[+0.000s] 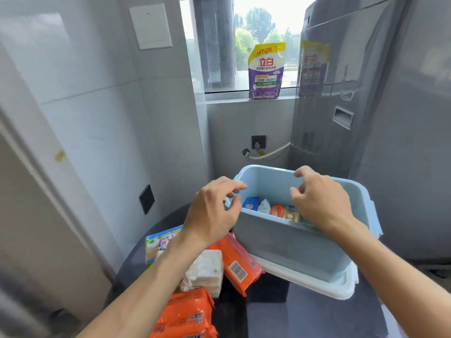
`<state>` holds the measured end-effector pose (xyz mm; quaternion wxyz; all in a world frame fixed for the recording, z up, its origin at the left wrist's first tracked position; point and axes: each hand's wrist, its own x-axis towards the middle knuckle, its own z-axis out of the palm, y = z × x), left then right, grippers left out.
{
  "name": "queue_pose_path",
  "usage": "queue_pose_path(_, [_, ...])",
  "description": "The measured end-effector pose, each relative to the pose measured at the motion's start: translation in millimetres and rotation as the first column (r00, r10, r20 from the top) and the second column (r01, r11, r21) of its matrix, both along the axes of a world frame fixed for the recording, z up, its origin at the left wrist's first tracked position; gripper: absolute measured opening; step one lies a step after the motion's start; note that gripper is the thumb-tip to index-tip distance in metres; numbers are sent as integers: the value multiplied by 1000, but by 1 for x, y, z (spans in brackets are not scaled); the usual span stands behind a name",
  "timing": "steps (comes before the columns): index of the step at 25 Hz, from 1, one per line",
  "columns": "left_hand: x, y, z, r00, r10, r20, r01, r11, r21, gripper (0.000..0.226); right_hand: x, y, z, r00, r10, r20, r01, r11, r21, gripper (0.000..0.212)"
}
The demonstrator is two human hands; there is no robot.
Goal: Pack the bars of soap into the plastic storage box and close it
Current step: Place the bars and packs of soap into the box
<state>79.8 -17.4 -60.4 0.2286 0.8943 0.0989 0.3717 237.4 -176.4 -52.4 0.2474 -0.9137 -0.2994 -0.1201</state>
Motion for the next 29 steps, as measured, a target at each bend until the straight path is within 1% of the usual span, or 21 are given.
queue_pose_path(1, [-14,8,-6,997,67,27,-66,997,-51,22,-15,-1,4,995,27,93,-35,996,82,32])
queue_pose_path(2, [-26,17,-12,990,139,16,-137,987,-88,21,-35,0,7,983,70,171,-95,985,142,27])
queue_pose_path(3, [-37,23,-18,980,196,-28,-198,975,-101,22,-57,1,8,966,127,225,-170,968,182,23])
queue_pose_path(5, [-57,26,-31,965,227,-133,-240,967,-86,25,-99,1,2,923,257,285,-319,927,195,17])
queue_pose_path(7, [-77,22,-44,965,210,-157,-227,969,-101,25,-132,3,-17,885,354,300,-409,901,143,15])
queue_pose_path(9, [-96,14,-51,964,216,-153,-233,967,-102,21,-147,6,-43,894,398,204,-416,908,53,19])
queue_pose_path(10, [-105,11,-52,962,217,-167,-231,970,-71,16,-149,8,-58,908,394,145,-398,917,1,25])
queue_pose_path(12, [-120,7,-52,957,197,-213,-200,980,9,7,-150,11,-88,938,342,52,-335,937,-100,36])
queue_pose_path(13, [-124,4,-50,946,187,-265,-185,982,32,6,-150,12,-101,952,305,14,-300,943,-142,41])
queue_pose_path(15, [-123,-2,-50,911,167,-378,-158,986,53,5,-147,14,-123,966,251,-58,-258,942,-213,52])
queue_pose_path(17, [-119,-5,-53,905,166,-391,-148,986,74,16,-141,16,-136,964,231,-134,-258,934,-247,58])
queue_pose_path(19, [-115,-5,-54,913,157,-376,-135,987,83,23,-132,16,-140,961,219,-171,-255,939,-229,57])
queue_pose_path(21, [-115,-7,-55,917,118,-382,-100,993,67,19,-127,16,-137,955,210,-208,-246,955,-168,53])
queue_pose_path(24, [-113,-18,-59,914,69,-401,-47,997,65,14,-127,14,-123,922,210,-326,-214,976,22,51])
queue_pose_path(26, [-111,-23,-56,913,38,-407,-19,999,49,11,-125,2,-107,893,192,-407,-167,981,97,58])
queue_pose_path(27, [-112,-25,-54,909,-5,-416,18,999,27,12,-121,-7,-98,871,173,-460,-133,984,118,60])
queue_pose_path(28, [-113,-28,-52,896,-80,-437,90,996,2,14,-117,-17,-91,841,155,-518,-93,985,143,58])
queue_pose_path(29, [-114,-34,-51,861,-176,-477,194,981,-14,19,-112,-27,-85,805,145,-575,-51,983,175,54])
